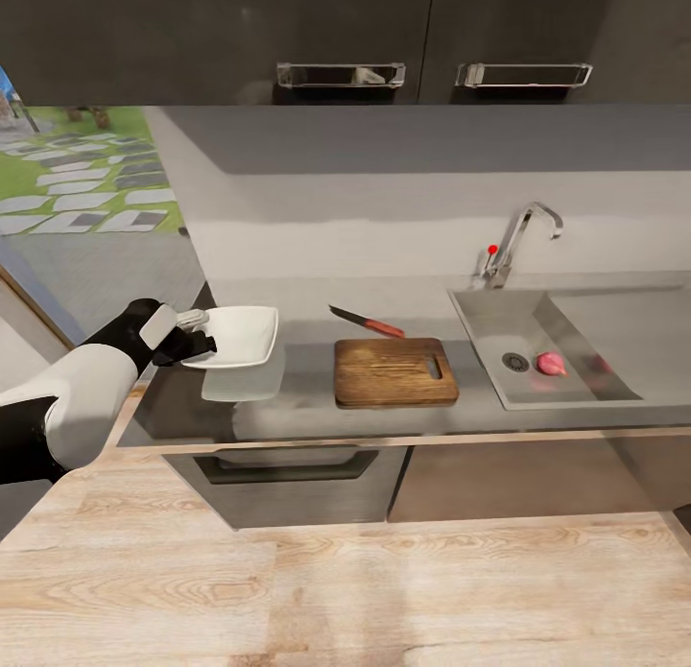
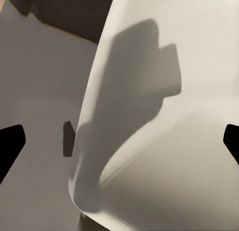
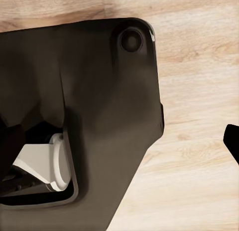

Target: In the kitchen, take the Vidalia onion out of the sink, dice it on the chopping board with the paring knife, put the diced onion into the bowl on the countertop, then place both the paring knife and the chopping board into the sink.

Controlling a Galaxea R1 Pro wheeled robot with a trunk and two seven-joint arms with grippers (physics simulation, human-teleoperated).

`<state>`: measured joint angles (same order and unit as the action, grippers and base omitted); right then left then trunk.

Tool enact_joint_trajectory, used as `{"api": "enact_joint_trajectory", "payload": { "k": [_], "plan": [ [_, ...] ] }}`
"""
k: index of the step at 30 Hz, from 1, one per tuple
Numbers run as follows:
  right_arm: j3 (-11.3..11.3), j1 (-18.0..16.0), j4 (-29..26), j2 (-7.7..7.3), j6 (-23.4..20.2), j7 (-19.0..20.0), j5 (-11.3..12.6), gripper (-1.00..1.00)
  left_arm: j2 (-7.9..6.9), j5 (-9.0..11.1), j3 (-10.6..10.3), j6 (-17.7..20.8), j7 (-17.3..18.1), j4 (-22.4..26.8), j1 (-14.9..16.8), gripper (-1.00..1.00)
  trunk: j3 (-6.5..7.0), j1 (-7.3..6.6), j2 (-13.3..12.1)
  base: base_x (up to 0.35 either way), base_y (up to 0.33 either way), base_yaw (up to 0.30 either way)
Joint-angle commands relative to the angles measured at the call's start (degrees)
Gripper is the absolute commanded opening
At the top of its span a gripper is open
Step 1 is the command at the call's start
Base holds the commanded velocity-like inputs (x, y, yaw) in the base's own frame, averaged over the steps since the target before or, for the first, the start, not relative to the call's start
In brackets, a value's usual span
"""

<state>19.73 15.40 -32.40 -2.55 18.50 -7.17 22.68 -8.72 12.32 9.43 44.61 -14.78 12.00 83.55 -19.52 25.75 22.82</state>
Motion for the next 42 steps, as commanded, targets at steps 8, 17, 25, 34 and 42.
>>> {"api": "enact_joint_trajectory", "payload": {
  "k": [8,17,25,34,42],
  "plan": [
    [0.5,0.0,-0.1,-0.09,0.1,-0.5,0.4,1.0,0.01,0.6,0.4,0.3,-0.6,0.4,0.0,1.0,-0.09,0.03,0.1,0.0,0.0,0.0],
    [0.5,0.0,-0.1,-0.09,0.1,-0.5,0.4,1.0,0.0,0.5,0.3,7.2,-0.6,9.9,0.0,1.0,-0.09,0.03,0.1,0.0,0.0,0.0],
    [0.5,0.0,0.0,-0.09,0.1,-0.5,0.4,1.0,-0.06,0.3,-0.2,12.8,-0.7,23.1,0.0,1.0,-0.09,0.03,0.1,0.0,0.0,0.0],
    [0.5,0.0,-0.1,-0.09,0.1,-0.5,0.4,1.0,0.01,0.2,-0.4,13.3,-0.7,24.7,0.0,1.0,-0.09,0.03,0.1,-0.079,0.0,0.0],
    [0.5,0.0,-0.1,-0.02,0.2,-0.5,0.4,1.0,0.15,0.2,-0.5,13.3,-0.7,24.6,0.0,1.0,-0.09,0.03,0.1,-0.308,0.0,0.0]
  ]
}}
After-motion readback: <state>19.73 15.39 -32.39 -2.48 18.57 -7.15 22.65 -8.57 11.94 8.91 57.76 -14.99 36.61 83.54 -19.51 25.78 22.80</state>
